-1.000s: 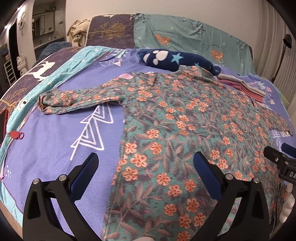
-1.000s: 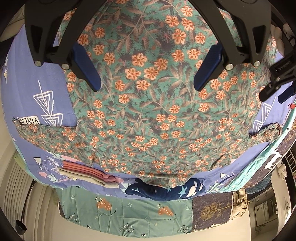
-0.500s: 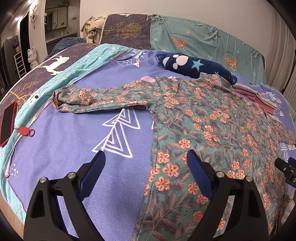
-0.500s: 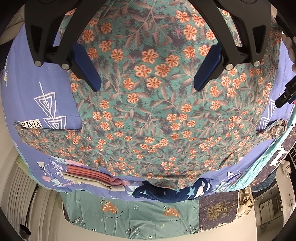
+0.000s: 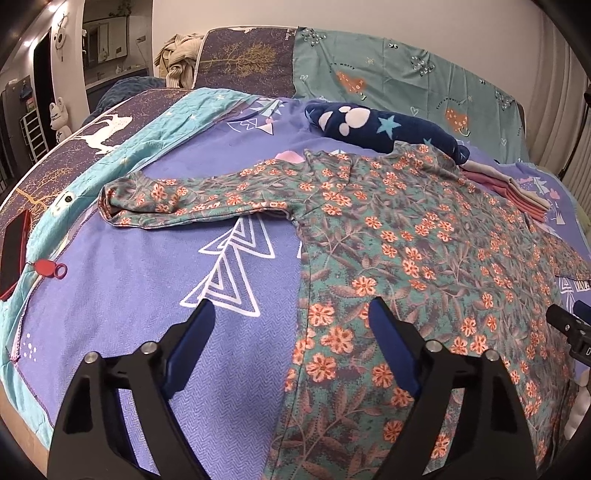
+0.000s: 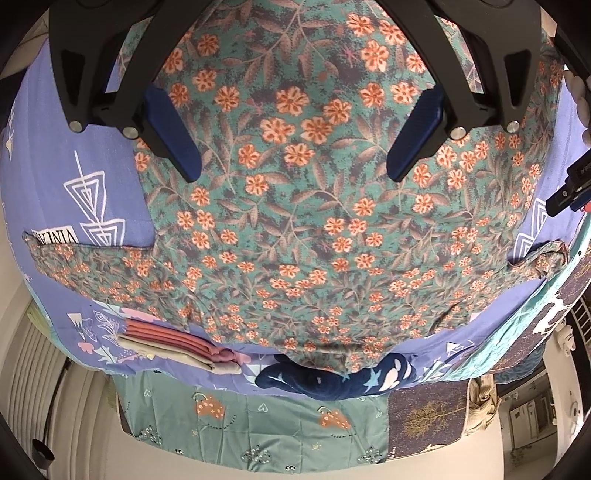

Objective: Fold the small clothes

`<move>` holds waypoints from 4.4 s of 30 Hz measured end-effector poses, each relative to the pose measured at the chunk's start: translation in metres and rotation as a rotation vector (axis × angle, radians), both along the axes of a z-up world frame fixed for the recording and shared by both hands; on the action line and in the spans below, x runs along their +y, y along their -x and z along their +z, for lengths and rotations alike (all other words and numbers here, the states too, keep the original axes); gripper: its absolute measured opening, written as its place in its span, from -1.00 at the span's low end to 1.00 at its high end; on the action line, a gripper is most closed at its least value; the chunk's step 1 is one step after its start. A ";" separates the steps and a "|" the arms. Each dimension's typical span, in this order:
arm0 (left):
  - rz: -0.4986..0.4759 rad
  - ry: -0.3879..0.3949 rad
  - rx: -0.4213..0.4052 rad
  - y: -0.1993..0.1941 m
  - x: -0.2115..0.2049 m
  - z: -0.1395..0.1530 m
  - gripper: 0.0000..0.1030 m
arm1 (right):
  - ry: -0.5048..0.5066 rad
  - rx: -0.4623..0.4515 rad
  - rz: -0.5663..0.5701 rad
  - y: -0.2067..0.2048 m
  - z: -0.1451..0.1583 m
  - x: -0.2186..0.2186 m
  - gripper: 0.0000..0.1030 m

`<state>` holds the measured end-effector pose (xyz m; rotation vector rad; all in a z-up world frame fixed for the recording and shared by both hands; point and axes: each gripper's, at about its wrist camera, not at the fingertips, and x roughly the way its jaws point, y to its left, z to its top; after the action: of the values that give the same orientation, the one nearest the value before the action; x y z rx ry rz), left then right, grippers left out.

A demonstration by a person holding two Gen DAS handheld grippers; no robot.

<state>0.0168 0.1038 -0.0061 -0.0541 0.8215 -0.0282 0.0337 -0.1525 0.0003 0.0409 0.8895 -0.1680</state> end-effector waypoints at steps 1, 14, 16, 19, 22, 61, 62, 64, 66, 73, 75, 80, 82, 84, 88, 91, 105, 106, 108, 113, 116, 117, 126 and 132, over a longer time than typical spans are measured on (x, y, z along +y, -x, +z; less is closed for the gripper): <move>-0.003 0.005 0.005 -0.001 0.001 0.000 0.54 | -0.001 -0.002 0.007 -0.001 0.001 0.001 0.96; 0.213 -0.048 0.021 -0.062 0.117 0.006 -0.14 | -0.013 0.001 0.118 -0.011 0.002 0.006 0.30; 0.260 -0.124 0.027 -0.085 0.146 0.007 -0.14 | -0.014 0.012 0.126 -0.014 0.001 0.004 0.25; 0.275 -0.173 0.057 -0.118 0.180 0.002 -0.01 | -0.005 0.016 0.125 -0.018 0.003 0.001 0.24; 0.283 -0.145 0.094 -0.151 0.206 -0.007 0.08 | 0.001 0.016 0.108 -0.022 0.003 -0.002 0.26; -0.512 0.198 -0.125 -0.131 -0.141 0.056 -0.58 | -0.082 0.027 -0.038 -0.030 0.001 -0.066 0.37; -0.541 0.184 -0.081 -0.126 -0.150 0.039 -0.48 | -0.090 0.029 -0.045 -0.028 0.001 -0.072 0.37; -0.565 0.158 -0.038 -0.115 -0.153 0.022 -0.34 | -0.102 0.036 -0.050 -0.026 0.002 -0.082 0.37; -0.575 0.115 -0.028 -0.101 -0.144 0.011 -0.15 | -0.114 0.046 -0.045 -0.027 0.000 -0.087 0.37; -0.459 -0.071 -0.057 -0.074 -0.077 0.000 0.08 | -0.338 0.119 0.100 -0.060 -0.005 -0.075 -0.03; -0.406 -0.093 -0.039 -0.073 -0.055 -0.005 0.09 | -0.412 0.154 0.138 -0.075 -0.011 -0.065 0.05; -0.260 -0.134 -0.015 -0.083 -0.014 -0.018 0.09 | -0.591 0.269 0.210 -0.116 -0.031 -0.037 0.36; -0.206 -0.129 -0.002 -0.093 0.003 -0.024 0.21 | -0.665 0.332 0.209 -0.131 -0.044 -0.030 0.38; -0.159 -0.115 0.009 -0.103 0.013 -0.028 0.24 | -0.717 0.362 0.161 -0.146 -0.055 -0.025 0.44; -0.121 -0.053 0.022 -0.116 0.023 -0.032 0.25 | -0.666 0.281 0.205 -0.162 -0.028 -0.013 -0.95; -0.128 -0.048 0.007 -0.121 0.020 -0.029 0.31 | -0.621 0.102 0.226 -0.158 0.018 -0.021 -0.95; -0.157 -0.113 0.034 -0.146 -0.010 -0.045 0.31 | -0.487 0.113 -0.013 -0.149 -0.017 -0.111 -0.94; -0.145 -0.127 0.028 -0.147 -0.010 -0.044 0.31 | -0.487 0.093 -0.004 -0.147 -0.012 -0.110 -0.94; -0.093 -0.193 0.011 -0.148 -0.006 -0.043 0.31 | -0.480 0.013 0.038 -0.139 0.010 -0.108 -0.94; -0.066 -0.203 0.008 -0.143 0.002 -0.043 0.28 | -0.284 0.018 0.001 -0.138 0.015 -0.112 -0.73; -0.083 -0.240 -0.002 -0.131 0.000 -0.040 0.26 | -0.240 0.104 -0.083 -0.134 -0.010 -0.127 -0.63; -0.092 -0.243 -0.003 -0.126 0.001 -0.037 0.23 | -0.302 0.120 -0.092 -0.131 -0.017 -0.135 -0.62; -0.240 -0.084 -0.120 -0.120 -0.030 0.022 -0.52 | -0.580 0.094 -0.114 -0.134 -0.016 -0.162 -0.27; -0.294 -0.083 0.084 -0.164 -0.080 -0.034 -0.29 | -0.506 0.168 0.014 -0.142 -0.040 -0.116 -0.31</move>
<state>0.1811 0.0235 -0.0400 0.1456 0.9086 -0.2703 0.1759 -0.2681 -0.0399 0.4977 1.0819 0.0714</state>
